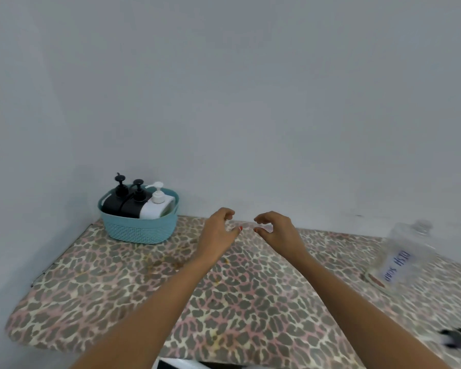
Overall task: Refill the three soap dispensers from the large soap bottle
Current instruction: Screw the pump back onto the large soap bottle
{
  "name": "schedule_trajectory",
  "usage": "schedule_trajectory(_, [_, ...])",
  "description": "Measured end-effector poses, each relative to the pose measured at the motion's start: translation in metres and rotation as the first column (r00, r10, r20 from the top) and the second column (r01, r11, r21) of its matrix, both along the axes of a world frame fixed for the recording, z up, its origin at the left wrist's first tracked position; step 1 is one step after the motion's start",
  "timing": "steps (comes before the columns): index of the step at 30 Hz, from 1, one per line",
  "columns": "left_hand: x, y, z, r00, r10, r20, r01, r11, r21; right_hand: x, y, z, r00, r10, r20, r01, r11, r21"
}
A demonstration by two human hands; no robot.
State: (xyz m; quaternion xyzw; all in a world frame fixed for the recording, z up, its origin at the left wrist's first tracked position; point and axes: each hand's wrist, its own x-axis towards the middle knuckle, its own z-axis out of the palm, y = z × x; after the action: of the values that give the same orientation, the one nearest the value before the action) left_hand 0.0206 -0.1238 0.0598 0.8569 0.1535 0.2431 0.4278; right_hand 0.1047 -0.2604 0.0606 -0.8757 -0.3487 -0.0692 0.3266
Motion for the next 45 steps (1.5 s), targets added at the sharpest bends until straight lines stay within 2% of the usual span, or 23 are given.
schedule_trajectory(13, [0.036, -0.125, -0.012, 0.968, -0.252, -0.016, 0.251, 0.966, -0.066, 0.005, -0.153, -0.015, 0.939, -0.344, 0.011, 0.342, 0.936, 0.085])
schedule_trajectory(18, [0.054, -0.166, -0.017, 0.942, -0.334, -0.042, 0.330, 0.941, -0.074, 0.008, -0.201, -0.027, 0.878, -0.478, -0.010, 0.472, 0.864, 0.177])
schedule_trajectory(26, [0.093, -0.220, -0.024, 0.904, -0.421, -0.079, 0.408, 0.903, -0.136, 0.026, -0.253, -0.047, 0.747, -0.653, -0.124, 0.655, 0.691, 0.308])
schedule_trajectory(36, [0.149, -0.264, -0.034, 0.859, -0.489, -0.148, 0.454, 0.864, -0.217, 0.060, -0.274, -0.063, 0.694, -0.669, -0.266, 0.713, 0.589, 0.381])
schedule_trajectory(45, [0.169, -0.276, -0.039, 0.799, -0.580, -0.159, 0.506, 0.792, -0.343, 0.079, -0.273, -0.075, 0.763, -0.528, -0.374, 0.646, 0.655, 0.392])
